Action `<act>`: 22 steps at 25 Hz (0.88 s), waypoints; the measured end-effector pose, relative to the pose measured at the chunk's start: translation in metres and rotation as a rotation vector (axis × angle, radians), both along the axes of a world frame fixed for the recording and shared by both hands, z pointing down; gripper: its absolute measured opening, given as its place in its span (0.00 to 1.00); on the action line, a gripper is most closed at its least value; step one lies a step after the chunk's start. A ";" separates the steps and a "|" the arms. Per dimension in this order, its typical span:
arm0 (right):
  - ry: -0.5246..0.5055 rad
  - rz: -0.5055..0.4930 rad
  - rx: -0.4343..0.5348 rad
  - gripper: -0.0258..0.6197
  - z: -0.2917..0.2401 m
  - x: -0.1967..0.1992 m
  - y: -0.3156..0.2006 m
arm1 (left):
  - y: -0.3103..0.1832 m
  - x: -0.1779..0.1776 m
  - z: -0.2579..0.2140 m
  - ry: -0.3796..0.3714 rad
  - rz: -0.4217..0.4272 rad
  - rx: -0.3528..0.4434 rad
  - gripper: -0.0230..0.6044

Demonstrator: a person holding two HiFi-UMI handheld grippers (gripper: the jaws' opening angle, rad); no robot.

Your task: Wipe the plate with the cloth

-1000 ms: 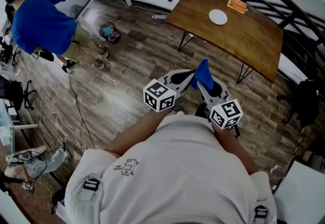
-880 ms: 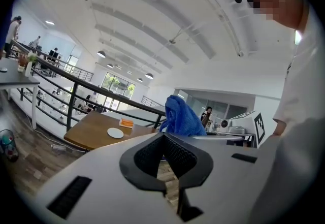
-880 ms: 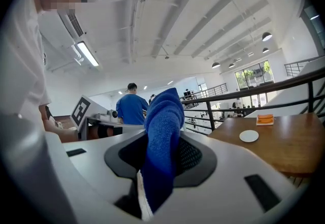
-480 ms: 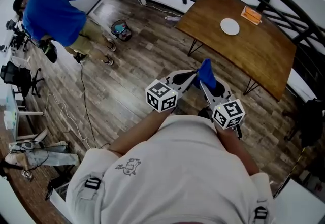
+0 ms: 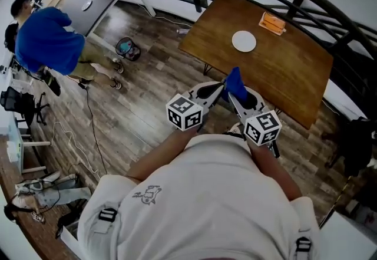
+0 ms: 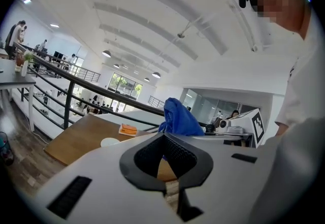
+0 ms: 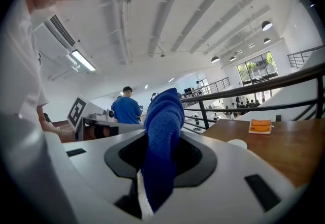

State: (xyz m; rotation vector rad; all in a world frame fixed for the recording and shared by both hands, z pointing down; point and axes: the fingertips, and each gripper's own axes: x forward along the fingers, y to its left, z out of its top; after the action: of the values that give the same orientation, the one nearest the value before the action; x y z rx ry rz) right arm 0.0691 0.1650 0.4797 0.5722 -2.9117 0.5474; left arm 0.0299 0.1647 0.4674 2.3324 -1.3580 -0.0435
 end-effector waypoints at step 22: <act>-0.018 0.167 0.007 0.24 -0.014 0.101 -0.121 | -0.126 0.101 -0.007 0.008 0.146 -0.007 0.05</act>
State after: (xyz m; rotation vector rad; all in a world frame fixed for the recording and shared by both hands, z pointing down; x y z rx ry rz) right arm 0.1700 0.0445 0.4661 0.8205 -2.9001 0.5647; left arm 0.1313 0.0385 0.4604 2.4161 -1.1787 -0.0044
